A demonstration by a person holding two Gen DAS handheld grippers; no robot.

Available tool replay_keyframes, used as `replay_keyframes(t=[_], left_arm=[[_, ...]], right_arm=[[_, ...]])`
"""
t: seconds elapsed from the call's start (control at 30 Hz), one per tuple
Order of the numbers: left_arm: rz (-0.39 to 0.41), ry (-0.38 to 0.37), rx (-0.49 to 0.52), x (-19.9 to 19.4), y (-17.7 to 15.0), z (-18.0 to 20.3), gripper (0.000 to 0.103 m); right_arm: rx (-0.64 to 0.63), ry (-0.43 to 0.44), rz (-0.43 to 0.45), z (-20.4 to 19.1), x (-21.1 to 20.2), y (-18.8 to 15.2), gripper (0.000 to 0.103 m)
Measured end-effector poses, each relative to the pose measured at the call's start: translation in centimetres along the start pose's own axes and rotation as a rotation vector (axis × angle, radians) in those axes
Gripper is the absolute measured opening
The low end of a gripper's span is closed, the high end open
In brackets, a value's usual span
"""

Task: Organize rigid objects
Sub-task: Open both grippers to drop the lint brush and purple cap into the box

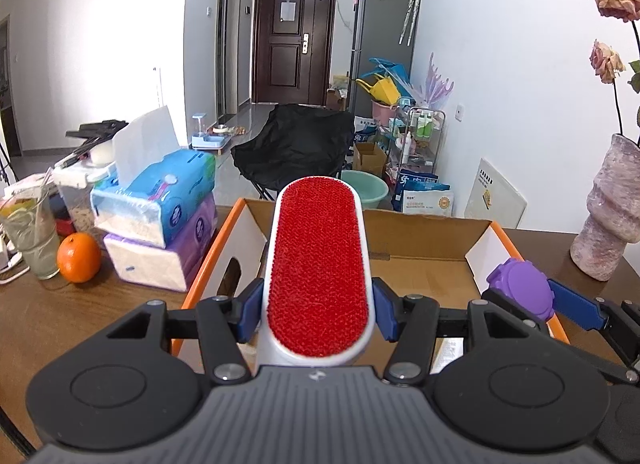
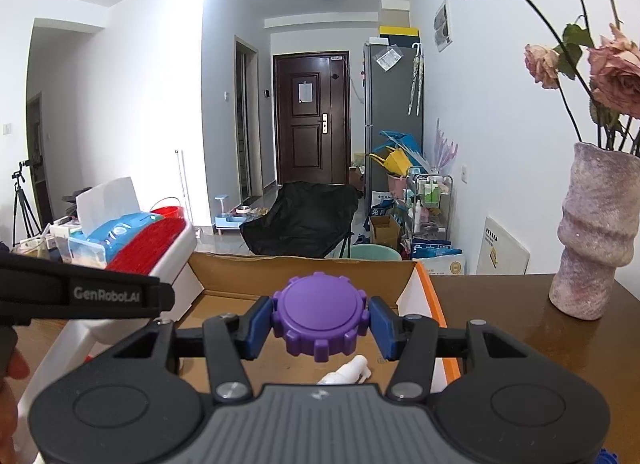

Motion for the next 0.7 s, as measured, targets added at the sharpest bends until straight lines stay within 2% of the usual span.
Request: replay_keyframes(t=[0.27,0.7], left_arm=[[-0.01,0.009,0.01,1.9,0.9,-0.1,0.057],[-0.086,0.027,0.012,6.0,0.7,-0.6,0.057]], right_arm=[[-0.023,-0.01,-0.016,-0.2,2.1,0.3,0.052],[-0.046,-0.046,-0.064,-0.4,5.3,0.2,0.052]])
Point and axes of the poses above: each gripper's, at about its wrist camera, not at the fingertips, and x roughly the way its jaws point, z to its right, y to its top, the point moved 8 cm from there along x, roughly the way its jaws point, and after that the axes turned 14 degrees about x, right-handed, at the moved point
